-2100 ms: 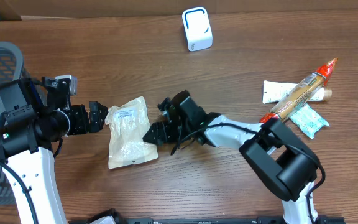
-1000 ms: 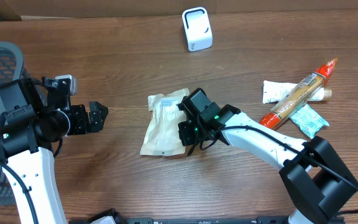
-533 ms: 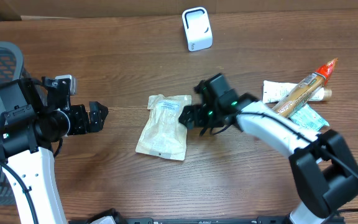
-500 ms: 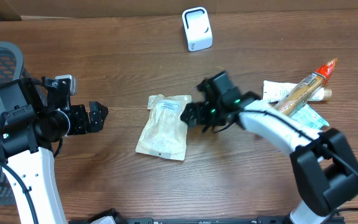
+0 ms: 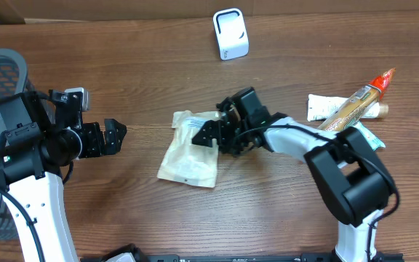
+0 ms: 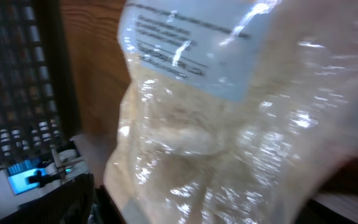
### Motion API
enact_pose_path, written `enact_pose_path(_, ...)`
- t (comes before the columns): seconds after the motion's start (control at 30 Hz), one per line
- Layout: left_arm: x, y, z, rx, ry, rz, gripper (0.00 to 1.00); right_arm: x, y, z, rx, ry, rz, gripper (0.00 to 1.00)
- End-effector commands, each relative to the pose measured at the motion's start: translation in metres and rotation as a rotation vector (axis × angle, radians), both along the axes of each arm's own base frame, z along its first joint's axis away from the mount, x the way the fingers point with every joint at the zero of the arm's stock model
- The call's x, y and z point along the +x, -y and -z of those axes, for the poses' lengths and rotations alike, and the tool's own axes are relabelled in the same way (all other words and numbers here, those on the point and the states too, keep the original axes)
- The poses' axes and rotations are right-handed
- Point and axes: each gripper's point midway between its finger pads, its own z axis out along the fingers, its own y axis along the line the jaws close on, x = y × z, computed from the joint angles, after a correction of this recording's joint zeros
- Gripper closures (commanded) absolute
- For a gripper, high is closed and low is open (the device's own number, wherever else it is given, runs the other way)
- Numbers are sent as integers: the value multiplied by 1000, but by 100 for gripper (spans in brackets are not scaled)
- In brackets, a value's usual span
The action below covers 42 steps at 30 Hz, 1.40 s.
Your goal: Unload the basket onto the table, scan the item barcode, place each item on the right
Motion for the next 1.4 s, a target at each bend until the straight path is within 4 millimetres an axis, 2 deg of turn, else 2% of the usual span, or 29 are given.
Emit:
enact_pose_path(0.0,2,3,-2,4,14,32,1,-16,-12,39,-49,-147,65,16)
enact_pose_path(0.07,2,3,-2,4,14,32,1,-17,-16,52,-83,-168,108,22)
enact_pose_path(0.17,2,3,-2,4,14,32,1,-14,-17,67,-140,-169,183,41)
enact_pose_path(0.37,2,3,-2,4,14,32,0,-6,-29,62,-102,-104,183,90)
enact_pose_path(0.4,2,3,-2,4,14,32,0,-7,-29,62,-102,-106,181,96)
enact_pose_path(0.53,2,3,-2,4,14,32,1,-8,-32,54,-70,-115,159,96)
enact_pose_path(0.6,2,3,-2,4,14,32,1,-1,-32,36,-40,-82,144,96)
enact_pose_path(0.7,2,3,-2,4,14,32,1,6,-21,10,-63,-15,128,96)
enact_pose_path(0.87,2,3,-2,4,14,32,0,20,12,-35,-224,116,152,96)
enact_pose_path(0.97,2,3,-2,4,14,32,0,23,37,-66,-382,183,138,96)
enact_pose_path(1.23,2,3,-2,4,14,32,0,1,128,-116,-992,268,80,96)
enact_pose_path(1.3,2,3,-2,4,14,32,1,-7,143,-121,-1087,274,58,96)
enact_pose_path(1.37,2,3,-2,4,14,32,0,-17,147,-121,-1132,268,25,96)
